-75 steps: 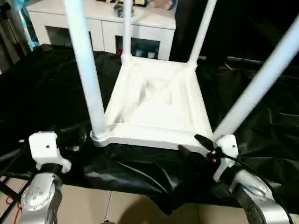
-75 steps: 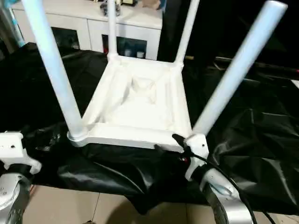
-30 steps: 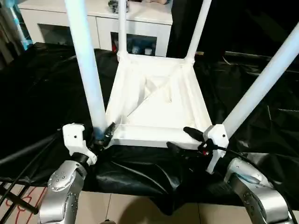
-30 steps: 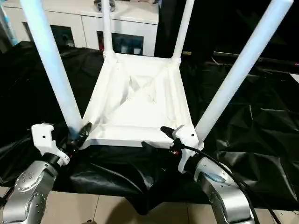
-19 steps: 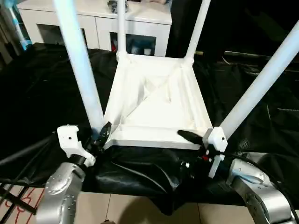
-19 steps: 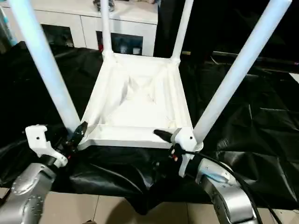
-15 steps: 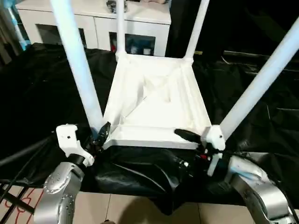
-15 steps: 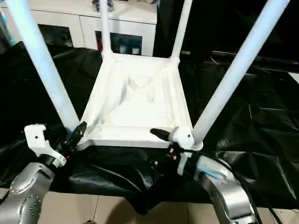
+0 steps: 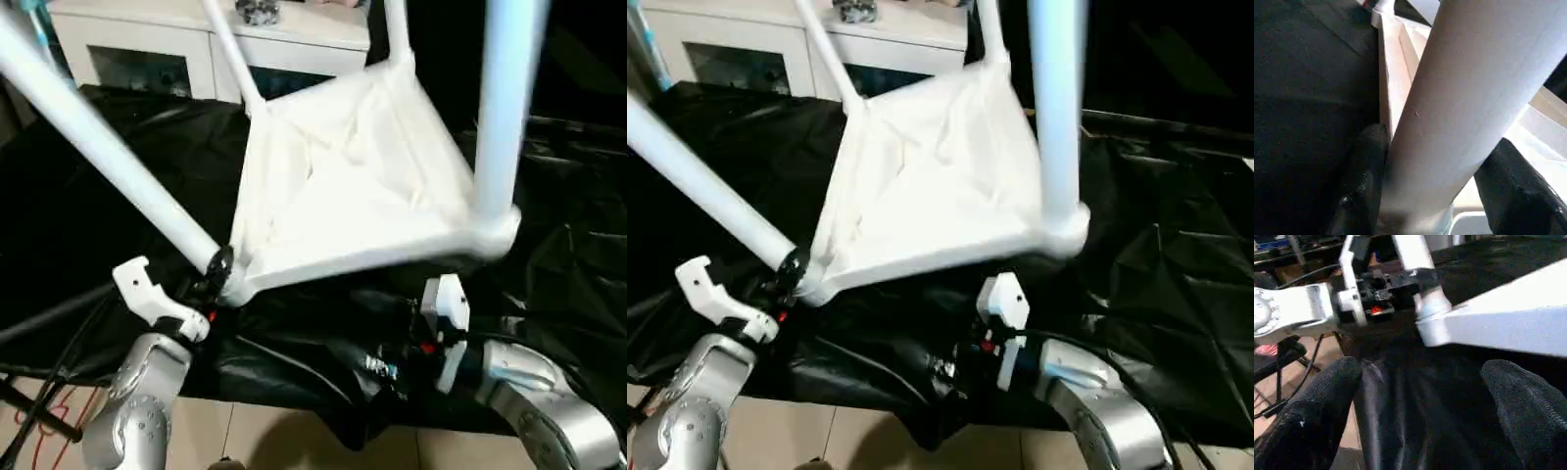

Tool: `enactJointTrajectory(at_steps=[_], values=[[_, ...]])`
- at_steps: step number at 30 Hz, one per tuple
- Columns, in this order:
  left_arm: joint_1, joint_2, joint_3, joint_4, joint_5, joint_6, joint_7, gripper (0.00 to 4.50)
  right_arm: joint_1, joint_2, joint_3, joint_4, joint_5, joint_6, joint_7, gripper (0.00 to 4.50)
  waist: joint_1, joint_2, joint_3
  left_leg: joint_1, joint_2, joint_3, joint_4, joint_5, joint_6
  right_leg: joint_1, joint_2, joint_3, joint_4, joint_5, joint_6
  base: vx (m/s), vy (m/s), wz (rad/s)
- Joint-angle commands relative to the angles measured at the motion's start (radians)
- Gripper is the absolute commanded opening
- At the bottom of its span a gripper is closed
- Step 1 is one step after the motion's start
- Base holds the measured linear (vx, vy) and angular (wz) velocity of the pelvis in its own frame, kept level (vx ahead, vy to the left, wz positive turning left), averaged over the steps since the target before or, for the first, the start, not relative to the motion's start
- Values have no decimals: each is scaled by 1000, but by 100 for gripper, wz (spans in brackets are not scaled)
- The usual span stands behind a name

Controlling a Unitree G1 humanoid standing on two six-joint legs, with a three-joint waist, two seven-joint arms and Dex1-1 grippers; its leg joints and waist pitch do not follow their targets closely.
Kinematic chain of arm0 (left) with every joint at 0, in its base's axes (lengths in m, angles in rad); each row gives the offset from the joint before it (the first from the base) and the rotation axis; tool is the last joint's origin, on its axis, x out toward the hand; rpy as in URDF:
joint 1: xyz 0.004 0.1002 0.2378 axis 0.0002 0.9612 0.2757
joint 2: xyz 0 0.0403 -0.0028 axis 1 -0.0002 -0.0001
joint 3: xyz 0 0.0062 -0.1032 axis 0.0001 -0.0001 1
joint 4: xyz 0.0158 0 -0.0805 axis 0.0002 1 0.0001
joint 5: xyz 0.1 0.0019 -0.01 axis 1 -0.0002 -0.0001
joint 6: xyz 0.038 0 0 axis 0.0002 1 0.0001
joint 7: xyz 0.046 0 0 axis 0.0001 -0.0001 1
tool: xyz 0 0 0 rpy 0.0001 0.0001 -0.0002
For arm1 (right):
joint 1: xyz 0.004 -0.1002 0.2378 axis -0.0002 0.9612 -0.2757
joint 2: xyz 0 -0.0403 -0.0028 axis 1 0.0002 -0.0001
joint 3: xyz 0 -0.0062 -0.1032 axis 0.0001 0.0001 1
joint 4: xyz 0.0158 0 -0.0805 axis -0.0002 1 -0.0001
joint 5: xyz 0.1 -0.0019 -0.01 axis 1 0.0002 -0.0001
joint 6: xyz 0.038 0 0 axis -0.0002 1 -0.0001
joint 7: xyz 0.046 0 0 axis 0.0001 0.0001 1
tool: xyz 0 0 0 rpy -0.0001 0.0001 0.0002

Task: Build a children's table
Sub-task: Flip table

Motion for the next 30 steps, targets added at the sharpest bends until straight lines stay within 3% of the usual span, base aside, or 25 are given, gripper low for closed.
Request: enactJointTrajectory(at_steps=[1,4,6,10,13,22,24,27,28,29,30], values=[[-31,-23,-21,-33,-81,47,-7,244,-31,30,-22,55,-29,31,-86,450,-3,10,-40,9,43,-16,-77,-164,-3,27,-76,51,-82,-68,-129,0,0,0],[-44,-16,-31,-46,-103,80,-6,244,-83,102,-51,129,1,97,-187,450,-2,11,-42,12,41,-16,-76,-146,-14,29,-75,51,-78,-52,-143,0,0,0],[-45,-15,-33,-47,-107,85,-8,244,-89,113,-57,138,13,99,-192,450,-1,12,-42,12,42,-16,-76,-148,-17,31,-76,51,-76,-40,-143,0,0,0],[-43,-30,-14,-52,-131,106,-4,244,-126,171,-116,194,79,180,-253,450,1,11,-43,9,42,-14,-75,-107,-9,35,-76,51,-68,27,-151,0,0,0],[-38,-36,-7,-61,-135,116,-5,244,-133,193,-141,199,113,181,-254,450,1,9,-41,9,43,-13,-75,-107,-12,36,-77,51,-70,16,-147,0,0,0],[-8,-32,-20,-90,-155,156,-21,243,-234,298,-302,267,258,184,-340,450,0,4,-43,12,43,-11,-74,-96,-16,34,-78,51,-67,8,-136,0,0,0],[-5,-29,-25,-94,-155,165,-27,243,-253,302,-315,291,257,180,-352,450,3,1,-44,11,41,-10,-71,-57,-8,36,-75,50,-62,65,-134,0,0,0],[-3,-29,-32,-103,-153,176,-36,243,-277,312,-325,334,238,176,-383,450,1,3,-42,11,40,-9,-73,-64,-16,35,-76,50,-64,41,-130,0,0,0],[-2,-28,-34,-105,-153,178,-40,243,-287,317,-332,350,238,173,-392,450,0,-3,-43,11,40,-9,-72,-63,-16,37,-77,50,-64,39,-128,0,0,0],[2,-26,-40,-110,-156,188,-51,243,-314,333,-353,393,244,165,-416,450,-2,0,-42,10,38,-8,-73,-72,-20,34,-78,50,-64,17,-130,0,0,0],[5,-22,-46,-116,-159,199,-59,243,-334,344,-371,419,252,161,-434,450,-3,-6,-42,11,39,-8,-74,-74,-21,35,-78,50,-65,9,-131,0,0,0]])
